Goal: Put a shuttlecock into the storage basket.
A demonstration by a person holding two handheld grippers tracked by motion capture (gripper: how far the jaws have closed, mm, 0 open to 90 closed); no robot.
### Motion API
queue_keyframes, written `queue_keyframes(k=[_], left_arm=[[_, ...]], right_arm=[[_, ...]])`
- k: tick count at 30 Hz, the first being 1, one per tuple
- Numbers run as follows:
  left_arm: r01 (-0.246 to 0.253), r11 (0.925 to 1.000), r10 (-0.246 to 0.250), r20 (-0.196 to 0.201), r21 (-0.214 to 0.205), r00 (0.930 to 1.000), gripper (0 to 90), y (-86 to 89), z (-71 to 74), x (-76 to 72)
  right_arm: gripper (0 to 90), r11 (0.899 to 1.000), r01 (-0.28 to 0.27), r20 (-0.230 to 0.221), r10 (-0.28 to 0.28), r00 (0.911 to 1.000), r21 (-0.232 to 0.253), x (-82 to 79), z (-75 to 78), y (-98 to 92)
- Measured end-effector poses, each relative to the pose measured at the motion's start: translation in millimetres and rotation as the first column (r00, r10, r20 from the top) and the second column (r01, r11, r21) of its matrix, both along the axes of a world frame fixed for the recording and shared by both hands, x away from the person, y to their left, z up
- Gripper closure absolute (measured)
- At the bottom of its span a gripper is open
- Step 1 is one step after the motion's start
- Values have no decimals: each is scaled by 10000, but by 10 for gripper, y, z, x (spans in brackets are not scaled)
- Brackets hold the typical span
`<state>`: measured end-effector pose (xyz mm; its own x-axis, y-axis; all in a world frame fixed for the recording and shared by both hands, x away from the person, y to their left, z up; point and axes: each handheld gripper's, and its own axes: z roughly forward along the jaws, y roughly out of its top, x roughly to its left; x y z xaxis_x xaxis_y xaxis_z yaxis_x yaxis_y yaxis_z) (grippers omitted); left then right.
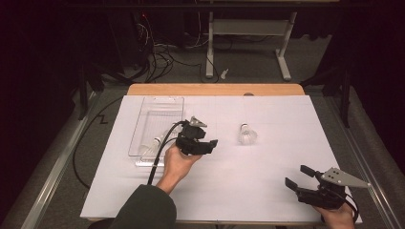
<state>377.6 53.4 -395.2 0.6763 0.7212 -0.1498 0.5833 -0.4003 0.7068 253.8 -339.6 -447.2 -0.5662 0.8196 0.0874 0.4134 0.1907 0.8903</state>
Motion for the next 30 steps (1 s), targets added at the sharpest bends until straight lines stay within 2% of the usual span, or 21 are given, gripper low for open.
queue_keyframes(k=[9, 30], left_arm=[[126, 9999, -126, 47, -68, 9999, 445, -101, 0, 31], [212, 9989, -204, 201, -419, 9996, 448, -284, -103, 90]], right_arm=[[219, 10000, -6, -8, 6, 10000, 13, -1, 0, -2], [219, 10000, -15, -3, 15, 10000, 19, 0, -1, -1]])
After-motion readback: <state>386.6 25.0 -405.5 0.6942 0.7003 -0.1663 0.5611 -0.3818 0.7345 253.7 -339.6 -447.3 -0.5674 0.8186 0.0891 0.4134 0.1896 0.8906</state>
